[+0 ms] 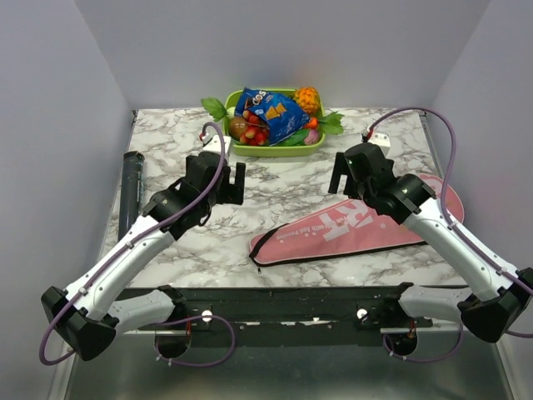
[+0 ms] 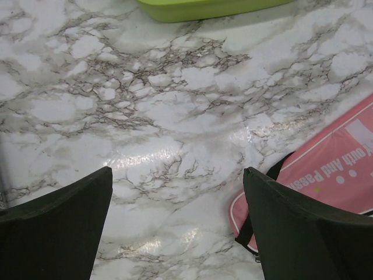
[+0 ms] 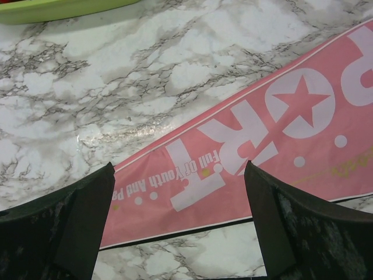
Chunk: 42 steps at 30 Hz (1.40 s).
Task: Pack up the badminton gear
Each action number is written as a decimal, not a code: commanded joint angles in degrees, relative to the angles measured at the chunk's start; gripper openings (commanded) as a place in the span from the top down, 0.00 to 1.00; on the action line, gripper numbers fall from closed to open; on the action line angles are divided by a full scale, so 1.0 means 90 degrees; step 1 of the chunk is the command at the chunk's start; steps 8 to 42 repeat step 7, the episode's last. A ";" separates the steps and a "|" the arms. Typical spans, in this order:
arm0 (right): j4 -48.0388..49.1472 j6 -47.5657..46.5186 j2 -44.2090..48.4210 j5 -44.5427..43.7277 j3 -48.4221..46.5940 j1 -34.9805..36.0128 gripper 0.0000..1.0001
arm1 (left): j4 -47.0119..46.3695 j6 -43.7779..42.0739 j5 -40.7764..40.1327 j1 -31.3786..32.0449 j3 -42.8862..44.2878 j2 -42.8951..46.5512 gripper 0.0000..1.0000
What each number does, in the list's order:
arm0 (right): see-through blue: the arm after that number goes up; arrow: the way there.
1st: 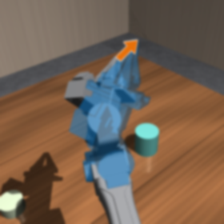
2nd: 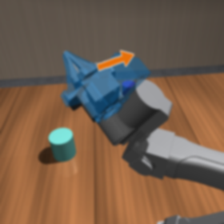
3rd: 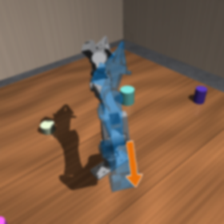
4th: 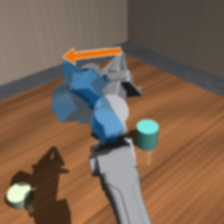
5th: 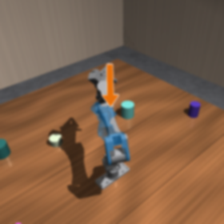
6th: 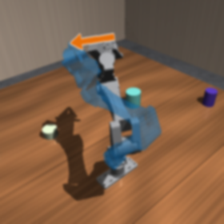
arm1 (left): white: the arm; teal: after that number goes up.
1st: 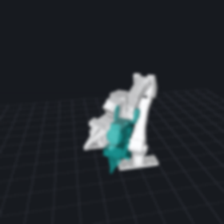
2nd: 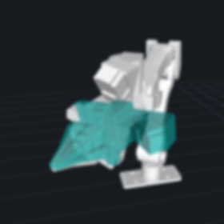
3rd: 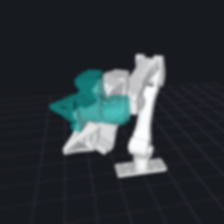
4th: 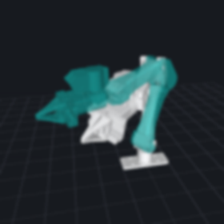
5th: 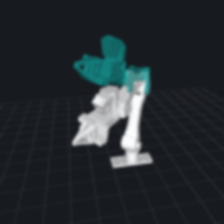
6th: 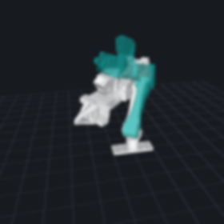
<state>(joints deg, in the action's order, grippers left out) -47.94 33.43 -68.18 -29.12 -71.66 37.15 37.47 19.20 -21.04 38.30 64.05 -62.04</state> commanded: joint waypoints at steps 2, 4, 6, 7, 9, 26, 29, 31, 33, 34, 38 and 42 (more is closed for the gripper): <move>-0.0268 -0.0033 -0.0149 -0.0416 -0.0182 -0.0016 0.00 | 0.0006 -0.0346 -0.0240 -0.0125 0.0412 0.0077 0.01; -0.0076 -0.0197 -0.0052 -0.0455 -0.0047 -0.0016 0.00 | -0.0023 -0.0249 -0.0280 -0.0125 0.0393 0.0009 0.01; 0.0218 -0.0549 0.0076 -0.0406 0.0071 -0.0016 0.00 | -0.0130 -0.0152 -0.0241 -0.0135 0.0344 -0.0020 0.01; 0.0171 -0.0531 0.0076 -0.0503 0.0042 -0.0006 0.00 | -0.0169 -0.0016 -0.0144 -0.0135 0.0305 -0.0030 0.01; 0.0171 -0.0531 0.0076 -0.0503 0.0042 -0.0006 0.00 | -0.0169 -0.0016 -0.0144 -0.0135 0.0305 -0.0030 0.01; 0.0171 -0.0531 0.0076 -0.0503 0.0042 -0.0006 0.00 | -0.0169 -0.0016 -0.0144 -0.0135 0.0305 -0.0030 0.01; 0.0171 -0.0531 0.0076 -0.0503 0.0042 -0.0006 0.00 | -0.0169 -0.0016 -0.0144 -0.0135 0.0305 -0.0030 0.01; 0.0171 -0.0531 0.0076 -0.0503 0.0042 -0.0006 0.00 | -0.0169 -0.0016 -0.0144 -0.0135 0.0305 -0.0030 0.01; 0.0171 -0.0531 0.0076 -0.0503 0.0042 -0.0006 0.00 | -0.0169 -0.0016 -0.0144 -0.0135 0.0305 -0.0030 0.01; 0.0171 -0.0531 0.0076 -0.0503 0.0042 -0.0006 0.00 | -0.0169 -0.0016 -0.0144 -0.0135 0.0305 -0.0030 0.01; 0.0171 -0.0531 0.0076 -0.0503 0.0042 -0.0006 0.00 | -0.0169 -0.0016 -0.0144 -0.0135 0.0305 -0.0030 0.01; 0.0171 -0.0531 0.0076 -0.0503 0.0042 -0.0006 0.00 | -0.0169 -0.0016 -0.0144 -0.0135 0.0305 -0.0030 0.01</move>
